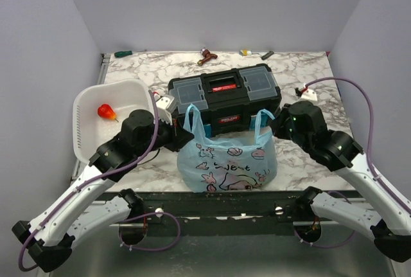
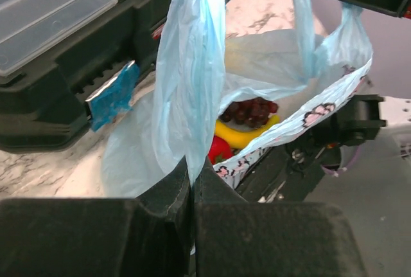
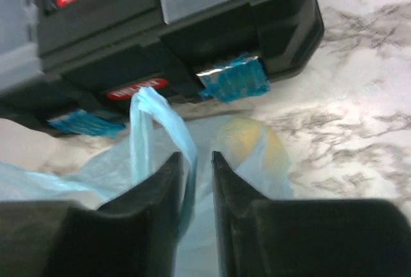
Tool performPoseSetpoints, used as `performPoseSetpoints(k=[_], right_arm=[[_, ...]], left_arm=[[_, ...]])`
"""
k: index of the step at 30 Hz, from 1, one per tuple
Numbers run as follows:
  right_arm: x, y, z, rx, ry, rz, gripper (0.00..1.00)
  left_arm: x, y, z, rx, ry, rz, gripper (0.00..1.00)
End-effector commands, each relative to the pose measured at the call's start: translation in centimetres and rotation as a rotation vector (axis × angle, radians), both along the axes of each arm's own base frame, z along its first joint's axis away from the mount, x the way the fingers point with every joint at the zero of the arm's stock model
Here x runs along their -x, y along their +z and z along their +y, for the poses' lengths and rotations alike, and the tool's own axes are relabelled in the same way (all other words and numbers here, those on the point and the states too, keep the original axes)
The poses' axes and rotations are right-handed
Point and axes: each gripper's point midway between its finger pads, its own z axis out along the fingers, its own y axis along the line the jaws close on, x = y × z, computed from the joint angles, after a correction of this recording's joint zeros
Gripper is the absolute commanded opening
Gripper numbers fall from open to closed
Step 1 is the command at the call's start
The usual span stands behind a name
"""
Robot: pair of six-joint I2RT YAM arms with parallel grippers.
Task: Take the fake fruits out of the plastic bag
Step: Adjust the plastic bag at the center of the board.
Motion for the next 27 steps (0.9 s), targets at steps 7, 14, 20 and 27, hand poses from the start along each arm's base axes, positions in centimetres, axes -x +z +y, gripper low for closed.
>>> performPoseSetpoints(k=[7, 14, 20, 27], right_arm=[[3.2, 1.0, 1.7, 0.042, 0.239, 0.119, 0.94], [6.3, -2.2, 4.0, -0.118, 0.274, 0.311, 1.00], [8.2, -4.5, 4.0, -0.199, 0.256, 0.382, 1.00], [8.6, -4.9, 4.8, -0.246, 0.309, 0.355, 0.81]], left_arm=[[1.8, 1.5, -2.1, 0.183, -0.092, 0.050, 0.00], [2.2, -0.1, -2.4, 0.217, -0.096, 0.107, 0.00], [3.2, -1.2, -2.7, 0.233, -0.138, 0.143, 0.00], [3.2, -1.0, -2.4, 0.215, -0.137, 0.123, 0.00]])
